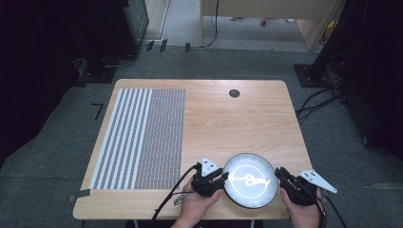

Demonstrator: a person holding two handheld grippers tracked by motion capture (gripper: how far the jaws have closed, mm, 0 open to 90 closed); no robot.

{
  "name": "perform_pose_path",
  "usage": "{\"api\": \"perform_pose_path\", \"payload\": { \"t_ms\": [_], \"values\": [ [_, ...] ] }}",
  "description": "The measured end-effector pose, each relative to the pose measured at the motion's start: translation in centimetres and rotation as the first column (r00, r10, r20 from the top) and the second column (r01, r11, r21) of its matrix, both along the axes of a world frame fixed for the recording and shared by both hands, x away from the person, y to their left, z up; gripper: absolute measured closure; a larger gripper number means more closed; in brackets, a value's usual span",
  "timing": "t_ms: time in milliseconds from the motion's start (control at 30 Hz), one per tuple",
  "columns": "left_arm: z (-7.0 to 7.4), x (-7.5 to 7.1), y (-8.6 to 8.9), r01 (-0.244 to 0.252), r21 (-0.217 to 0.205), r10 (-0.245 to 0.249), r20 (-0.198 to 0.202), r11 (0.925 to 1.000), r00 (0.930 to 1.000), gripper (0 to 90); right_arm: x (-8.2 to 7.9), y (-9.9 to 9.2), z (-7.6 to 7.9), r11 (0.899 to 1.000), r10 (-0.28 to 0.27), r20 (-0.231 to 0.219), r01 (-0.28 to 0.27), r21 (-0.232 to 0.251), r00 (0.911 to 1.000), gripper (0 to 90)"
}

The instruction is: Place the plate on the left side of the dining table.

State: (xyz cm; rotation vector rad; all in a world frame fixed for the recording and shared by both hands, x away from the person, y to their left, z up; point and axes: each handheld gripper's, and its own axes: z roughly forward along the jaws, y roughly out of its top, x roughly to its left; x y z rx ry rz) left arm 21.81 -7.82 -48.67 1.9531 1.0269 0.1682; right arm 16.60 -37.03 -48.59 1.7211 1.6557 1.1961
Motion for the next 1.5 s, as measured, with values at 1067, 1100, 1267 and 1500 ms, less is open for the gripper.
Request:
{"api": "perform_pose_path", "payload": {
  "t_ms": [1067, 1100, 1267, 1500],
  "values": [
    [-0.4, -0.3, -0.4, -0.033, 0.022, 0.033, 0.009, 0.9992, 0.9994, 72.8, 0.5, 0.2, -0.3, 0.998, -0.004, -0.097, 0.010, 0.054, 0.9952, 88.1],
    [-0.4, -0.3, -0.4, -0.031, 0.021, 0.031, 0.008, 0.9993, 0.9995, 72.7, 0.5, 0.3, -0.3, 0.999, -0.009, -0.097, 0.013, 0.049, 0.9952, 88.2],
    [-0.5, -0.4, -0.4, -0.021, 0.018, 0.021, 0.011, 0.9996, 0.9997, 69.5, 0.6, 0.0, -0.1, 0.996, -0.027, -0.078, 0.034, 0.084, 0.9966, 89.2],
    [-0.3, -0.2, 0.0, -0.008, 0.000, 0.008, 0.005, 1.0000, 0.9999, 64.1, 0.1, -0.2, 0.7, 0.998, -0.042, -0.030, 0.044, 0.039, 0.9987, 90.0]
  ]
}}
